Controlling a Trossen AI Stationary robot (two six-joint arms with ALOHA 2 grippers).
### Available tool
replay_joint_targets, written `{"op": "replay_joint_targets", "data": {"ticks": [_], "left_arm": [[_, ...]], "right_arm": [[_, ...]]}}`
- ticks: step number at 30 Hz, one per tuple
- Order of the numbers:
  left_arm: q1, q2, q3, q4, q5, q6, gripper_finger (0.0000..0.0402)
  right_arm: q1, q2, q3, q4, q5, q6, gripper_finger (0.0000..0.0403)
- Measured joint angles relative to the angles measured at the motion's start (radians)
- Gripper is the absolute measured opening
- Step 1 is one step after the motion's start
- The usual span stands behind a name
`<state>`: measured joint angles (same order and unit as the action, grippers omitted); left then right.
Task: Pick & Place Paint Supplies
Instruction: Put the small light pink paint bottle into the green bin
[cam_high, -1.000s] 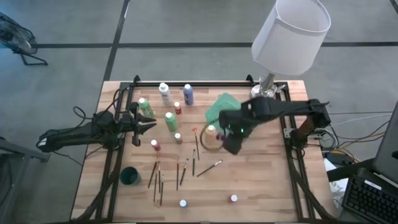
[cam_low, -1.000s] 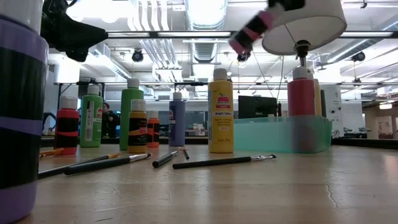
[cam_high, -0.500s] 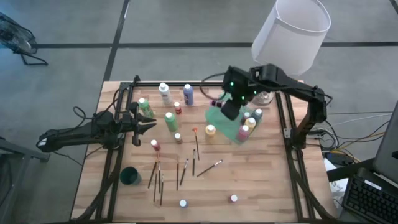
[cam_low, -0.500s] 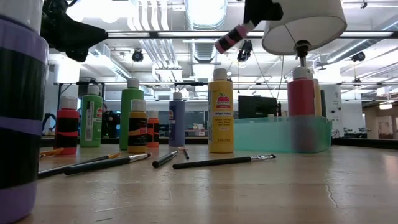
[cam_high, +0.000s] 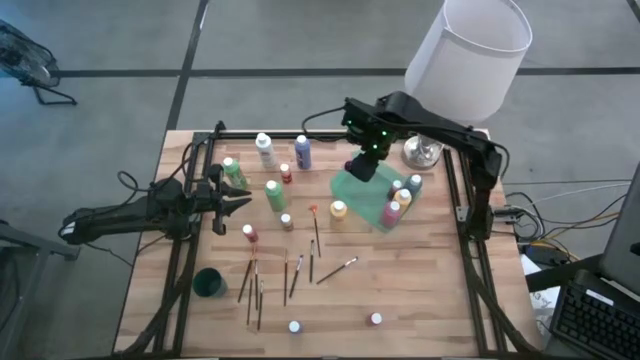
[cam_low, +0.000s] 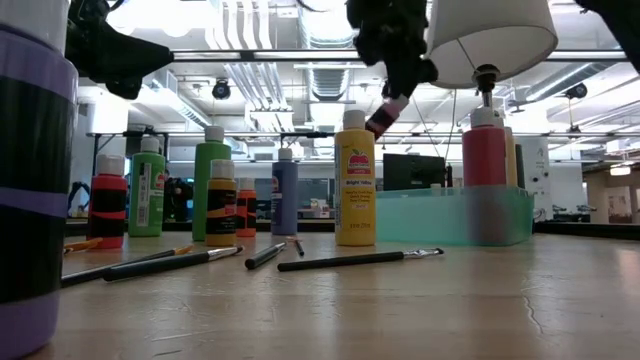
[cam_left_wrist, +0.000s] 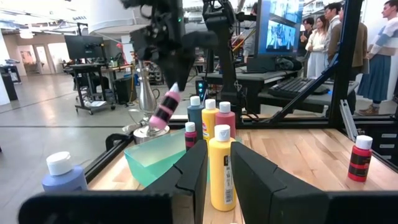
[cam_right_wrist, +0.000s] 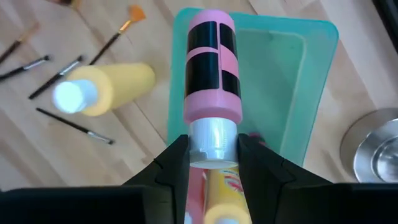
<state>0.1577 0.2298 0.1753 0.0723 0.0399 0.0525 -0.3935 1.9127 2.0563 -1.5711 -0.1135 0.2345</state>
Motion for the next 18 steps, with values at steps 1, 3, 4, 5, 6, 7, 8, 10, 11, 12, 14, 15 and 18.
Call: {"op": "replay_joint_targets", "data": {"ticks": [1,3,4,5,6,7,8,10,11,12,14,15,18], "left_arm": [[0.0,0.0,0.0,0.0,0.0,0.0,0.0076],[0.0,0.0,0.0,0.0,0.0,0.0,0.0076],[0.0,0.0,0.0,-0.001,0.0,0.0,0.0076],[0.0,0.0,0.0,-0.002,0.0,0.0,0.0076],[0.0,0.0,0.0,-0.002,0.0,0.0,0.0076],[0.0,0.0,0.0,-0.002,0.0,0.0,0.0076],[0.0,0.0,0.0,-0.002,0.0,0.0,0.0076],[0.0,0.0,0.0,-0.002,0.0,0.0,0.0076],[0.0,0.0,0.0,-0.002,0.0,0.0,0.0076],[0.0,0.0,0.0,-0.002,0.0,0.0,0.0076],[0.0,0.0,0.0,-0.002,0.0,0.0,0.0076],[0.0,0.0,0.0,-0.002,0.0,0.0,0.0076],[0.0,0.0,0.0,-0.002,0.0,0.0,0.0076]], "right_arm": [[-0.003,0.01,0.0,0.001,0.0,-0.007,0.0105],[-0.006,0.03,0.0,-0.001,0.0,-0.014,0.0105],[-0.008,0.04,0.0,0.0,-0.001,-0.022,0.0105],[-0.008,0.051,0.0,0.0,-0.001,-0.028,0.0105],[-0.009,0.062,-0.001,0.0,-0.001,-0.032,0.0105],[-0.009,0.072,-0.001,0.0,0.0,-0.033,0.0105],[-0.009,0.081,-0.003,0.0,0.0,-0.035,0.0105],[-0.009,0.094,-0.009,0.0,0.0,-0.044,0.0105],[-0.009,0.099,-0.013,0.0,0.001,-0.051,0.0105],[-0.009,0.099,-0.021,0.001,0.003,-0.054,0.0105],[-0.009,0.097,-0.044,0.0,0.005,-0.054,0.0105],[-0.009,0.092,-0.061,0.001,0.006,-0.054,0.0105],[-0.009,0.058,-0.131,0.001,0.008,-0.037,0.0105]]}}
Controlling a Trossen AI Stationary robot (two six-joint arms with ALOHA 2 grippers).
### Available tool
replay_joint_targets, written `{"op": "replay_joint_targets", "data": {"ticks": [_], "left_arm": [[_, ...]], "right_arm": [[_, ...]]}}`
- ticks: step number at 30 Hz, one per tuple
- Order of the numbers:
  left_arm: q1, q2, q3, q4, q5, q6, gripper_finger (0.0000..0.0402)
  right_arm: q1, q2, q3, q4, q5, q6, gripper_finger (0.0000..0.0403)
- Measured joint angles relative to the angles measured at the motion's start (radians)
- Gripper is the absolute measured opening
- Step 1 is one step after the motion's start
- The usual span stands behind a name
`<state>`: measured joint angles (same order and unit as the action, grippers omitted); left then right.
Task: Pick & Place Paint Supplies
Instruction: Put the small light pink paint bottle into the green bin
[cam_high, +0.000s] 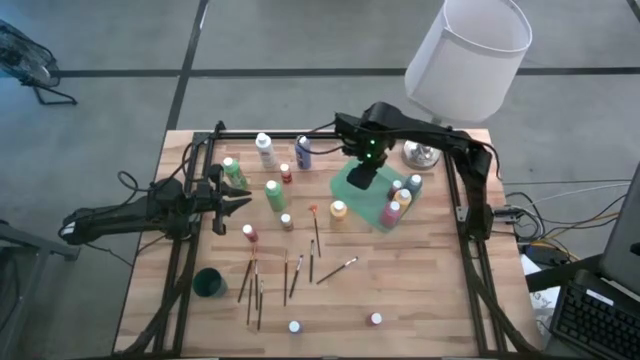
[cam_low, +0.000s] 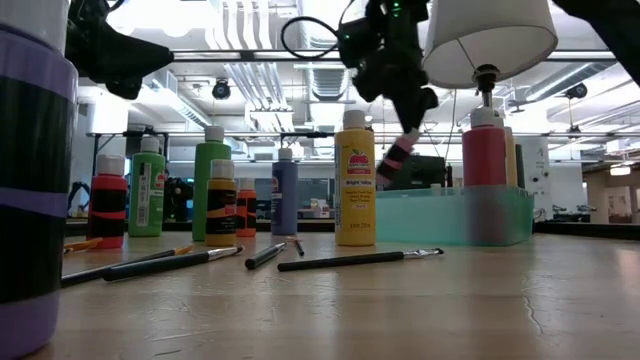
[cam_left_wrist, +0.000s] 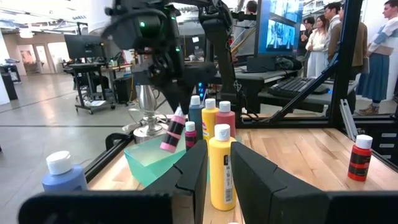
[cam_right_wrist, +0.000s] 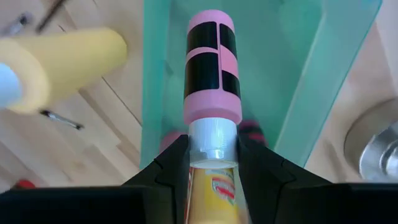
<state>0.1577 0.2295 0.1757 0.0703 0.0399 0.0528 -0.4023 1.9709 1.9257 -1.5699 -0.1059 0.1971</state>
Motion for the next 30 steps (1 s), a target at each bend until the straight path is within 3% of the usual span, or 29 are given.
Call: {"op": "replay_joint_targets", "data": {"ticks": [13,30], "left_arm": [[0.0,0.0,0.0,0.0,0.0,0.0,0.0076],[0.0,0.0,0.0,-0.002,0.0,0.0,0.0076]], "right_arm": [[0.032,-0.145,-0.274,-0.002,-0.003,0.115,0.0105],[0.035,-0.108,-0.327,0.0,0.002,0.092,0.0105]]}}
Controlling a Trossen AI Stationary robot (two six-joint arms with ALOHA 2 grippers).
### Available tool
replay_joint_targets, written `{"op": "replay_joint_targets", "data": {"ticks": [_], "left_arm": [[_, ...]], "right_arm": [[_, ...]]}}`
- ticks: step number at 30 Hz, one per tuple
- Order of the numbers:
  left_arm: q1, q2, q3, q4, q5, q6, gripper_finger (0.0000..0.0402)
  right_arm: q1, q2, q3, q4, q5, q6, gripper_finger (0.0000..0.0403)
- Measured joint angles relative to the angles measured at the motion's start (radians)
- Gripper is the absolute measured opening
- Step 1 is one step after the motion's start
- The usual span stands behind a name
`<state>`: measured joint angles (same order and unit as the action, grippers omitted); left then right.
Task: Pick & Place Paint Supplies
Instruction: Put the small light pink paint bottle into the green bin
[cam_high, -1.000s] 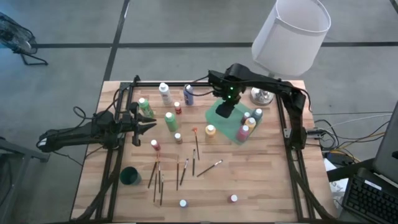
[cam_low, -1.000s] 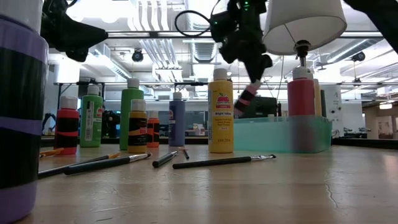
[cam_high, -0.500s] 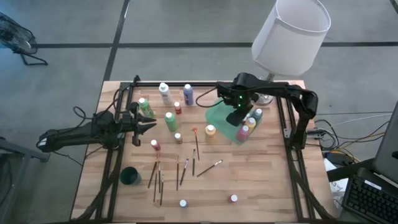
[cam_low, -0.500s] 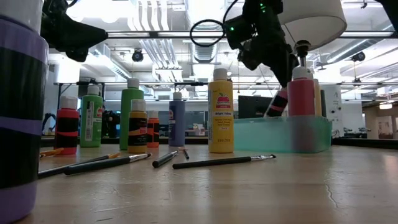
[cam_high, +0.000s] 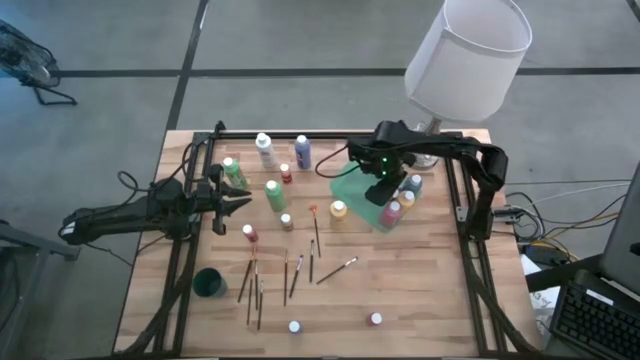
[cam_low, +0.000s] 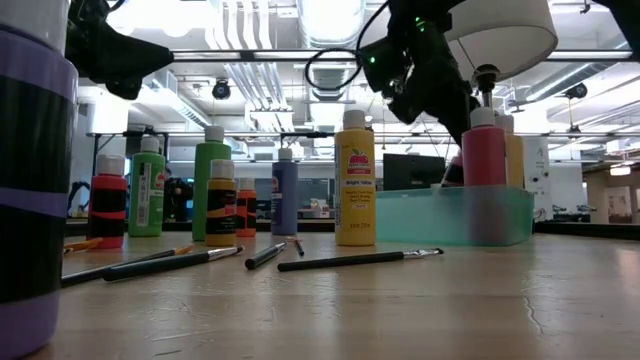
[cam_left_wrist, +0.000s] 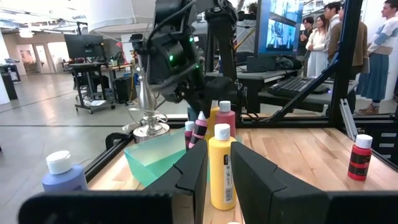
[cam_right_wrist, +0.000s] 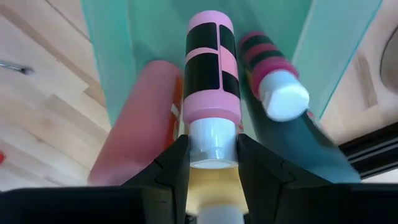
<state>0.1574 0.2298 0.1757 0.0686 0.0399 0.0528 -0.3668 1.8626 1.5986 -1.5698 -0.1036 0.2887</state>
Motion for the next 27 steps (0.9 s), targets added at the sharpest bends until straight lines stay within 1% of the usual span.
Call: {"op": "replay_joint_targets", "data": {"ticks": [6,15,27], "left_arm": [[0.0,0.0,0.0,-0.002,0.0,0.0,0.0076],[0.0,0.0,0.0,-0.005,0.0,0.0,0.0076],[0.0,0.0,0.0,-0.003,0.0,0.0,0.0076]], "right_arm": [[0.0,0.052,0.0,0.001,0.002,-0.043,0.0105],[-0.003,0.097,0.0,-0.001,0.002,-0.083,0.0105],[-0.018,0.112,0.0,-0.001,0.025,-0.109,0.0105]]}}
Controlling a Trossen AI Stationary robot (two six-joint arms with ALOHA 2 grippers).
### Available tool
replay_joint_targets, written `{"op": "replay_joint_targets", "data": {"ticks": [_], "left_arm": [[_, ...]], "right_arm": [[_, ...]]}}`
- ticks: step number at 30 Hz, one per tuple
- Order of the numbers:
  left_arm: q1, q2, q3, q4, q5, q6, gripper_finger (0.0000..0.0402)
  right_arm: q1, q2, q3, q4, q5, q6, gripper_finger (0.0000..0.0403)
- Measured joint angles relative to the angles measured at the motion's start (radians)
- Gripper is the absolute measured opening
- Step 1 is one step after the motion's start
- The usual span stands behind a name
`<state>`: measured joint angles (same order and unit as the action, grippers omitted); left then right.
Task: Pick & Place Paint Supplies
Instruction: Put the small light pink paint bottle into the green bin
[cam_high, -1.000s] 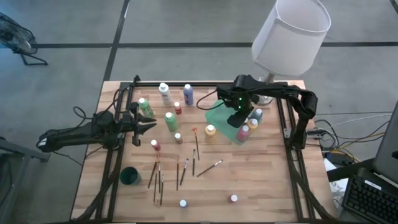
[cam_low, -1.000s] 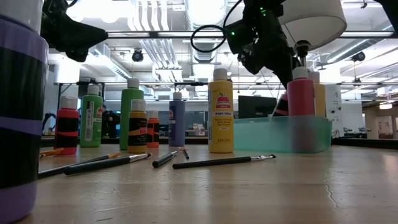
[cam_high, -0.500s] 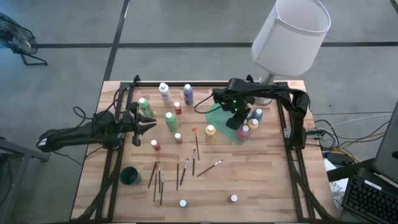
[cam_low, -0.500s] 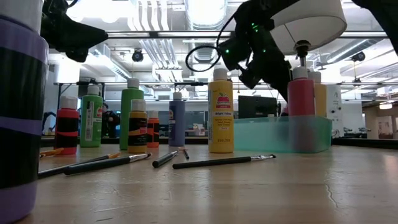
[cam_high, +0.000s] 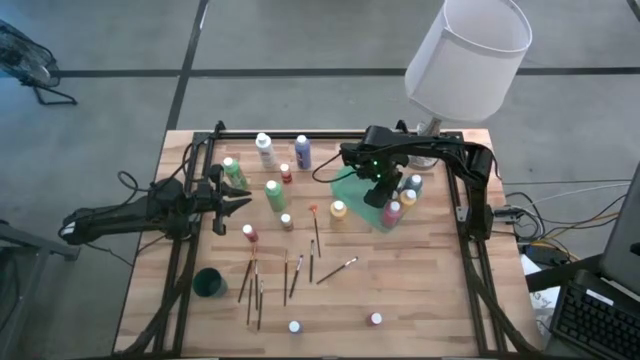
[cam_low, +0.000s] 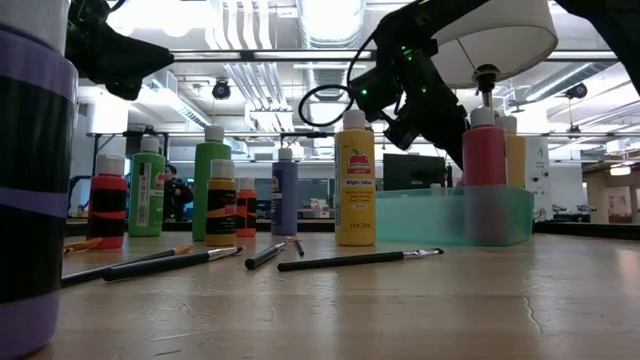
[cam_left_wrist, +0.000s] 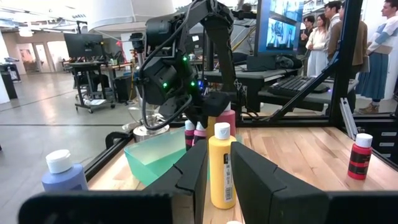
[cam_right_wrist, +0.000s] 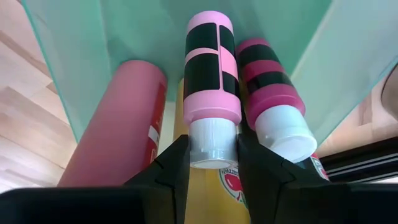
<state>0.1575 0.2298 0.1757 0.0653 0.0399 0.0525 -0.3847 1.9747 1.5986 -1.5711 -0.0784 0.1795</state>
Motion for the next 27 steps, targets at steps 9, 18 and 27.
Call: {"op": "replay_joint_targets", "data": {"ticks": [9,18,27], "left_arm": [[0.0,0.0,0.0,0.002,0.0,0.0,0.0076],[0.0,0.0,0.0,0.002,0.0,0.0,0.0076],[0.0,0.0,0.0,0.001,0.0,0.0,0.0076]], "right_arm": [[-0.002,0.0,0.0,0.0,0.0,-0.048,0.0105],[-0.012,0.002,0.0,0.0,0.004,-0.109,0.0105],[-0.011,0.004,0.0,0.0,0.056,-0.157,0.0105]]}}
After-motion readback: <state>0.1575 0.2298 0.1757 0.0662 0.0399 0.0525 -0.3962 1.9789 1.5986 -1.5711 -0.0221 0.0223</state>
